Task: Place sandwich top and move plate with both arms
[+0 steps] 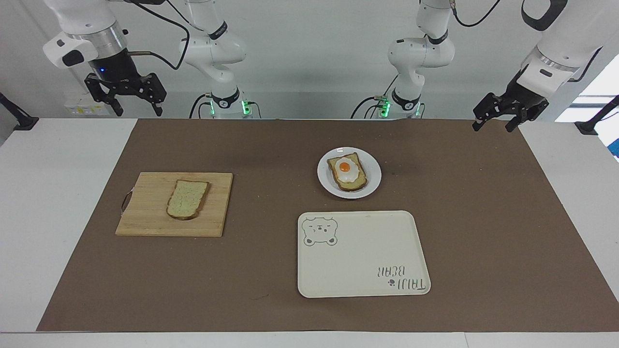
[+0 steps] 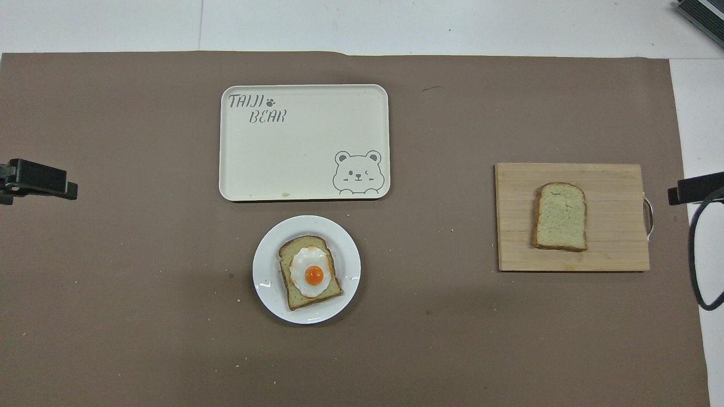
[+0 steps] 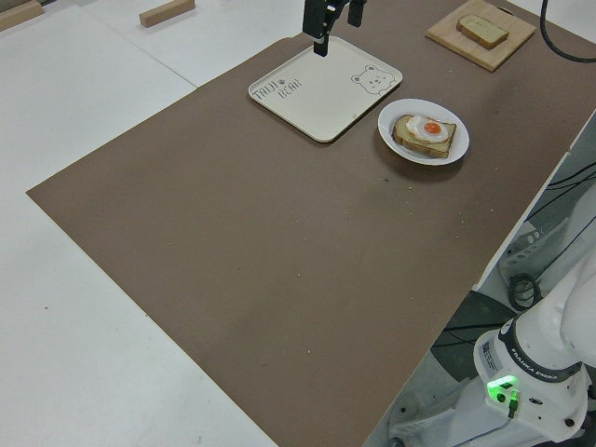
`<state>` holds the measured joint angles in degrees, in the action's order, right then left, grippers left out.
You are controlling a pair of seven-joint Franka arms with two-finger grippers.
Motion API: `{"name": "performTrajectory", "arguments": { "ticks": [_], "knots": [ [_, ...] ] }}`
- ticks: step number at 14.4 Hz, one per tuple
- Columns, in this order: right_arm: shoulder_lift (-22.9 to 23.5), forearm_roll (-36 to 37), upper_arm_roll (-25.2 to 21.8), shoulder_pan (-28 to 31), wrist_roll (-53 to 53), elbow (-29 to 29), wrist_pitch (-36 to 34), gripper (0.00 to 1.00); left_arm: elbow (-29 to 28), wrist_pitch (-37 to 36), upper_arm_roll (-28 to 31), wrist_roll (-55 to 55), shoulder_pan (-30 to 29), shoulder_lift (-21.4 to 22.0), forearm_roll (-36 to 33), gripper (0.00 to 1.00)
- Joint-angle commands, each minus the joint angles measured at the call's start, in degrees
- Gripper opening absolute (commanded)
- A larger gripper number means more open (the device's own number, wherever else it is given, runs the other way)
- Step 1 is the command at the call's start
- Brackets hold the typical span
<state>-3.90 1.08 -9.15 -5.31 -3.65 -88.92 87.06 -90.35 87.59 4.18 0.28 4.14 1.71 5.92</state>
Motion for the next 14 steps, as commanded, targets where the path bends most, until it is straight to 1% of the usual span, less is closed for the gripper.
{"name": "performTrajectory", "arguments": {
  "ticks": [1, 4, 7, 9, 11, 14],
  "knots": [
    [-0.84, -0.64, 0.10, 0.65, -1.10, -1.87, 2.92, 1.00, -0.44, -0.84, -0.22, 0.42, -0.44, 0.93, 0.50, 1.00],
    [-1.37, -0.64, -0.34, 1.00, -1.71, -4.24, 5.48, 1.00, -0.44, -0.75, -0.13, 0.42, -0.44, 0.93, 0.50, 1.00],
    [-0.41, -0.64, -0.34, 2.14, -1.80, -5.91, 9.96, 1.00, -0.44, -0.84, -0.13, 0.42, -0.44, 0.93, 0.50, 1.00],
    [0.47, -0.73, -0.34, 2.14, -1.54, -8.89, 14.35, 1.00, -0.44, -0.84, -0.22, 0.42, -0.44, 0.93, 0.50, 1.00],
    [2.13, -0.90, -0.34, 2.14, -1.36, -10.74, 18.31, 1.00, -0.44, -0.75, -0.13, 0.42, -0.44, 0.93, 0.50, 1.00],
    [6.44, -1.17, -0.26, 2.14, -1.45, -10.84, 22.26, 1.00, -0.44, -0.75, -0.13, 0.42, -0.44, 0.84, 0.50, 1.00]
  ]
}}
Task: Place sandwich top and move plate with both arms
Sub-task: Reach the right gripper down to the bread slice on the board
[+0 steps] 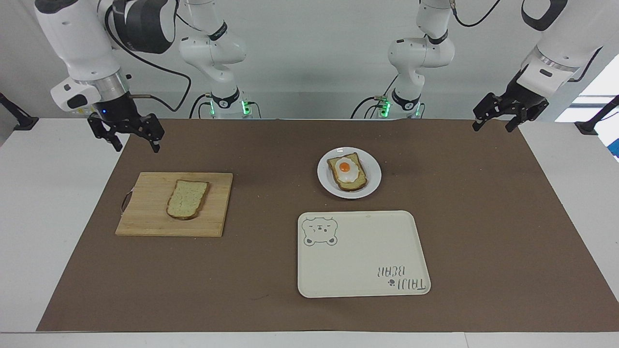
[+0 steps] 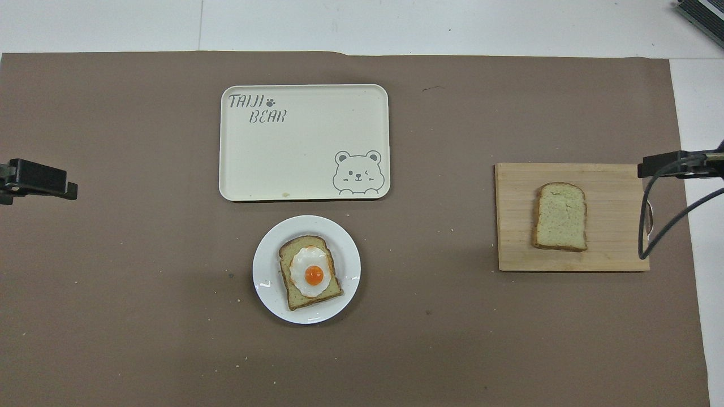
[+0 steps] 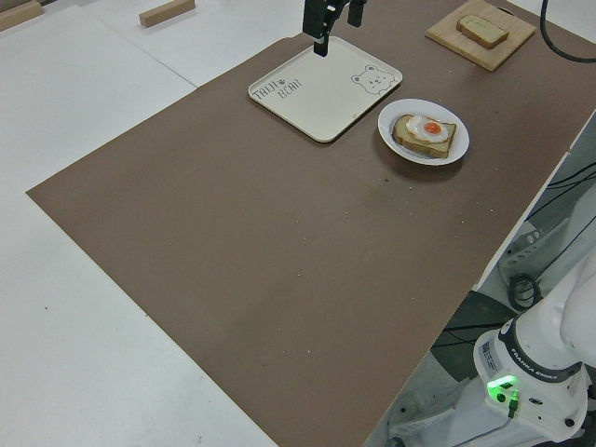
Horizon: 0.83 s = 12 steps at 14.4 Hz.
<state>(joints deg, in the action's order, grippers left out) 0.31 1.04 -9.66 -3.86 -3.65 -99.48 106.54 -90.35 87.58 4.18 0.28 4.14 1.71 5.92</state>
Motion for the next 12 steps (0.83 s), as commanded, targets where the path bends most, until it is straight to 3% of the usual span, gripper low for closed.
{"name": "performTrajectory", "arguments": {
  "ticks": [1, 5, 12],
  "knots": [
    [3.45, -1.57, 0.26, 0.79, -1.45, -0.28, 4.28, 1.00, -0.44, -0.83, -0.13, 0.42, -0.44, 0.92, 0.50, 1.00],
    [8.73, -5.61, 0.26, 0.87, -1.62, -1.33, 9.20, 1.00, -0.44, -0.83, -0.22, 0.42, -0.44, 0.84, 0.50, 1.00],
    [9.09, -7.81, 0.26, 2.98, -9.87, -12.39, 16.06, 1.00, -0.44, -0.83, -0.22, 0.42, -0.44, 0.84, 0.50, 1.00]
  ]
}}
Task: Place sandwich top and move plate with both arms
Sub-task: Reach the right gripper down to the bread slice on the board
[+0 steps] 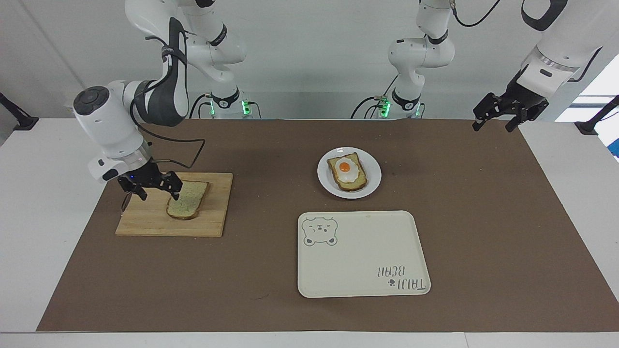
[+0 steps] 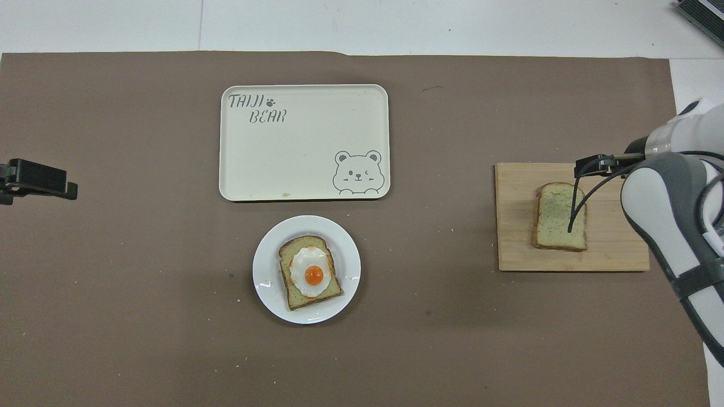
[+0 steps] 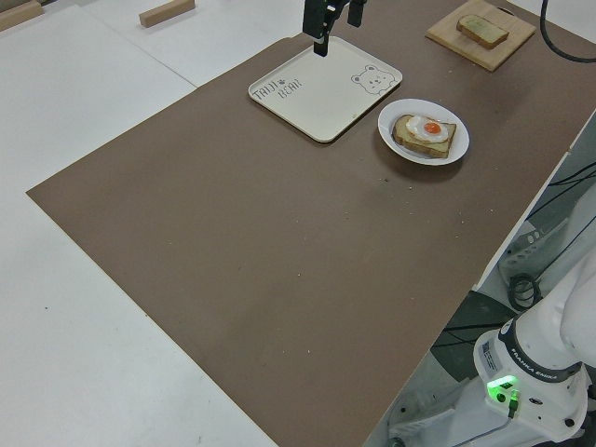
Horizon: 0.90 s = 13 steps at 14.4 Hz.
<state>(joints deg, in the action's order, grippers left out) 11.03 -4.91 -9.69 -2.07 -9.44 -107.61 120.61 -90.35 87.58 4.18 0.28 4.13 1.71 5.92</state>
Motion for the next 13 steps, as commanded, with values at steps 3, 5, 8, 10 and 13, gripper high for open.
{"name": "performTrajectory", "arguments": {
  "ticks": [3, 5, 8, 10, 13],
  "knots": [
    [-1.81, -3.60, 0.29, 3.04, -7.95, -6.91, 2.87, 1.00, -0.44, -0.83, -0.13, 0.42, -0.44, 0.93, 0.50, 1.00],
    [-1.45, -5.02, 0.29, 2.95, -8.58, -9.62, 6.45, 1.00, -0.44, -0.83, -0.13, 0.42, -0.44, 0.93, 0.50, 1.00],
    [0.13, -5.99, 0.29, 2.42, -8.49, -11.04, 8.85, 1.00, -0.44, -0.74, -0.13, 0.42, -0.44, 0.93, 0.50, 1.00],
    [0.13, -5.99, 0.29, 2.94, -9.19, -13.05, 9.55, 1.00, -0.44, -0.74, -0.22, 0.42, -0.44, 0.84, 0.50, 1.00],
    [0.04, -6.43, 0.29, 2.95, -9.81, -14.11, 10.08, 1.00, -0.44, -0.74, -0.22, 0.42, -0.44, 0.84, 0.50, 1.00]
  ]
}}
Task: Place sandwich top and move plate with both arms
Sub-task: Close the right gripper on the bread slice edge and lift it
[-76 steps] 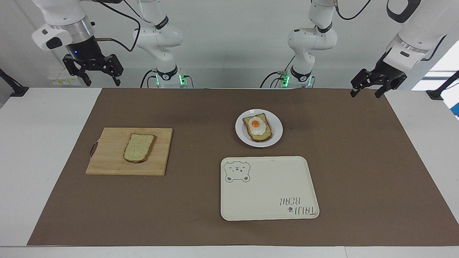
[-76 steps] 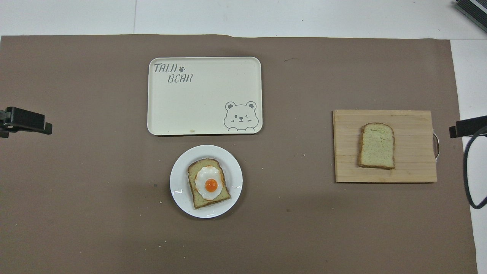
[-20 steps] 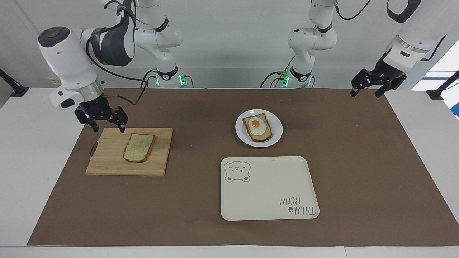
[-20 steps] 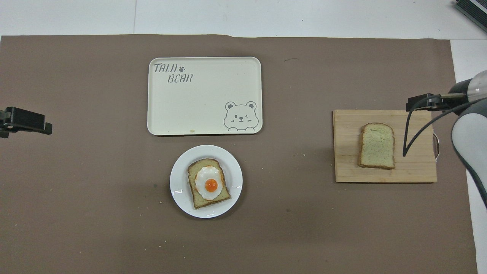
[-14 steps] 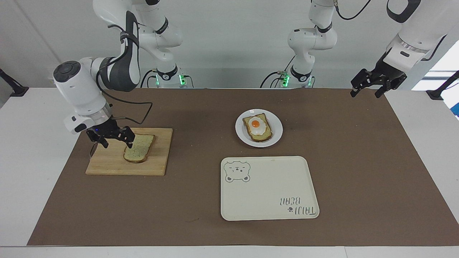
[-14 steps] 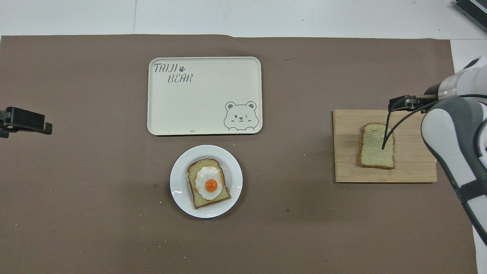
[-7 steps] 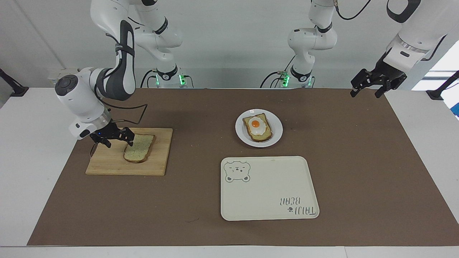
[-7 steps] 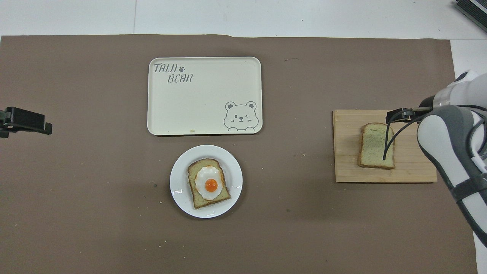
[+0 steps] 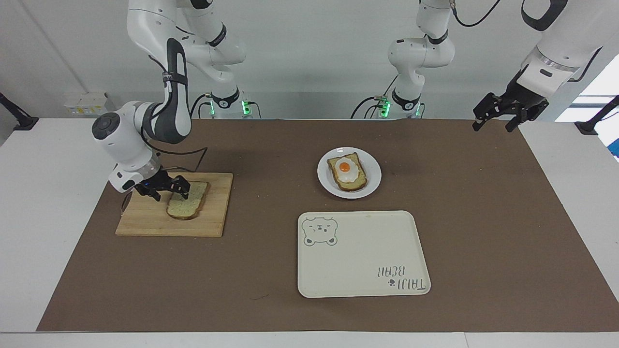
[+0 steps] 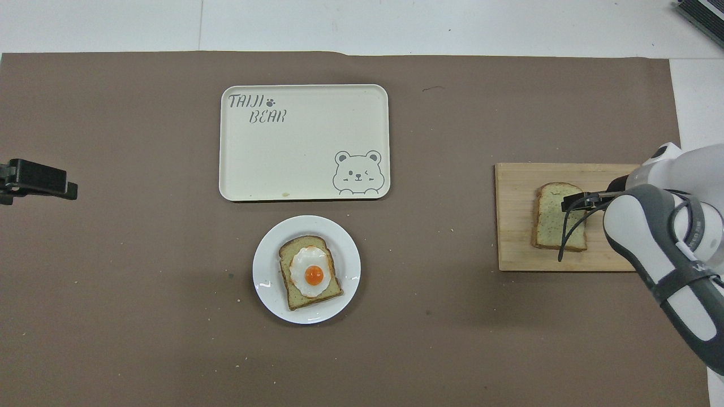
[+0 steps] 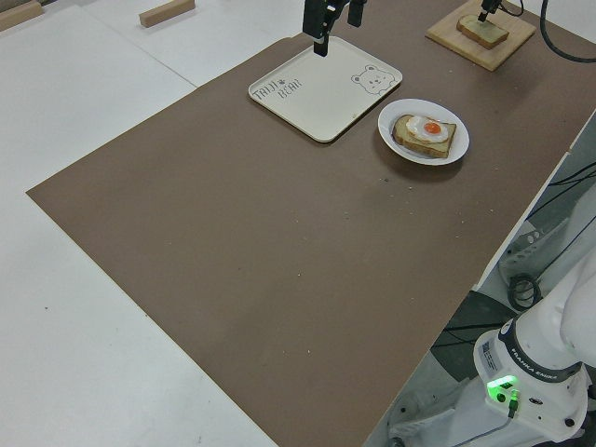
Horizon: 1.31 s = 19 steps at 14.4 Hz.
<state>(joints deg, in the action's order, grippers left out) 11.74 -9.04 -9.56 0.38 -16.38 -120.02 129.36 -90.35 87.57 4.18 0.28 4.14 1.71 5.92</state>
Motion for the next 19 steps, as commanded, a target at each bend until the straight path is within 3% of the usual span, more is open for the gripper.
{"name": "performTrajectory", "arguments": {
  "ticks": [1, 3, 6, 7, 9, 10, 19],
  "knots": [
    [-0.49, -2.38, 0.15, 0.59, -3.47, -1.97, 1.50, 1.00, -0.44, -0.83, -0.22, 0.42, -0.44, 0.92, 0.50, 1.00],
    [-0.31, -3.17, 0.15, 0.59, -4.36, -2.15, 1.51, 1.00, -0.44, -0.83, -0.22, 0.42, -0.44, 0.93, 0.50, 1.00],
    [-0.31, -3.53, 0.15, 1.12, -4.62, -2.77, 1.59, 0.76, -0.44, -0.83, -0.13, 0.42, -0.44, 0.93, 0.50, 1.00],
    [-0.22, -3.53, 0.15, 1.12, -4.62, -2.77, 1.59, 0.60, -0.44, -0.83, -0.13, 0.42, -0.44, 0.93, 0.50, 1.00],
    [-0.31, -3.70, 0.15, 1.20, -4.62, -2.77, 1.59, 0.07, -0.44, -0.83, -0.13, 0.42, -0.44, 0.84, 0.50, 1.00],
    [-0.31, -5.44, 0.15, 1.12, -4.45, -2.77, 1.51, 0.00, -0.44, -0.83, -0.13, 0.42, -0.44, 0.92, 0.50, 1.00],
    [0.22, -6.34, 0.06, 0.50, -2.69, -2.15, 1.42, 0.00, -0.44, -0.83, -0.13, 0.42, -0.44, 0.93, 0.50, 1.00]
  ]
}}
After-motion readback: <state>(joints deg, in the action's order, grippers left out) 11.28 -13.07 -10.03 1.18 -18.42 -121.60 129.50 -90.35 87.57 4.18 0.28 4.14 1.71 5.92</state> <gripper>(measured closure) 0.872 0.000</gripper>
